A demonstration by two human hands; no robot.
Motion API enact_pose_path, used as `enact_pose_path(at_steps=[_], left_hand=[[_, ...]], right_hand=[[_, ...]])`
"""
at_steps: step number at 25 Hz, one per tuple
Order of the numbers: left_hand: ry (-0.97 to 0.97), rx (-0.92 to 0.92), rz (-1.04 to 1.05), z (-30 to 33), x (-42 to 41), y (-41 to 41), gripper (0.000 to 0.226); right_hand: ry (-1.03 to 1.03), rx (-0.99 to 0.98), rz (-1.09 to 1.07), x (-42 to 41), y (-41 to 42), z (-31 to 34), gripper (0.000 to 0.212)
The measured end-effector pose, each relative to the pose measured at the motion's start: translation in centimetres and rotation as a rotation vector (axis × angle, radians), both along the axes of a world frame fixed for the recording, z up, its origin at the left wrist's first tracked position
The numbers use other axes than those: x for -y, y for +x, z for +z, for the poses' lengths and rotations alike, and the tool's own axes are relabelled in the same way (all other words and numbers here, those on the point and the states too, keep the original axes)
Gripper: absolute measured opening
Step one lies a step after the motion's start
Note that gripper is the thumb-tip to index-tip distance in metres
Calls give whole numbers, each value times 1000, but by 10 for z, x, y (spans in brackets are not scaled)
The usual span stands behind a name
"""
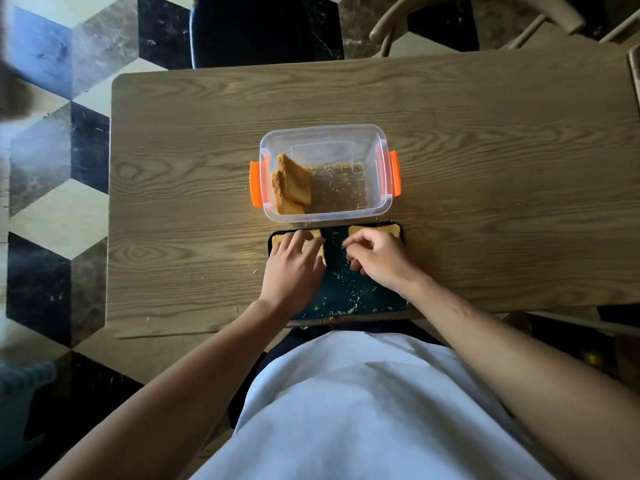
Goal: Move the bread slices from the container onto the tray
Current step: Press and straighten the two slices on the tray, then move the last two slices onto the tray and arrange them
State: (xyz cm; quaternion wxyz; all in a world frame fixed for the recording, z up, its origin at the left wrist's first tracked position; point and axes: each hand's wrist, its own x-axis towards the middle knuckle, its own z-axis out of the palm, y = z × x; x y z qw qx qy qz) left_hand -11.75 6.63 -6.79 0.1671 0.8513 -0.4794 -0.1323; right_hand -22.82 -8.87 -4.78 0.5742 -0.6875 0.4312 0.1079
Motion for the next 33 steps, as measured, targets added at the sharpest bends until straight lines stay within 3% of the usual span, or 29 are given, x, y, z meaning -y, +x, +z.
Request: enact_pose_path(at_steps=[3, 5, 9, 11, 14, 20, 25, 27, 31, 33], left_hand=[[-296, -78, 166, 31, 9, 14, 24], [-370, -108, 255, 52, 20, 28, 21], [-139, -258, 452, 73, 46, 57, 31], [-65, -399, 544, 75, 54, 64, 26], [-91, -579, 617, 75, 61, 63, 12], [-150, -688, 688, 79, 69, 60, 17], [23, -561, 672, 70, 82, 67, 31], [131, -430, 628, 59, 88, 68, 25], [338, -152, 440, 42, 98, 64, 52], [393, -38, 362, 35, 104, 66, 56]], right_hand=[[-83, 235, 52, 10, 45, 31, 12], [-131, 294, 42, 20, 79, 41, 14], [-131, 159, 54, 31, 129, 28, 14], [-150, 69, 110, 31, 143, 14, 19], [-228, -12, 189, 31, 156, -2, 32], [-276, -63, 273, 24, 169, -17, 50], [-283, -77, 207, 33, 164, -15, 57], [-306, -98, 149, 42, 157, -14, 57], [-305, -183, 141, 60, 146, -20, 53], [-327, -199, 173, 66, 146, -22, 50]])
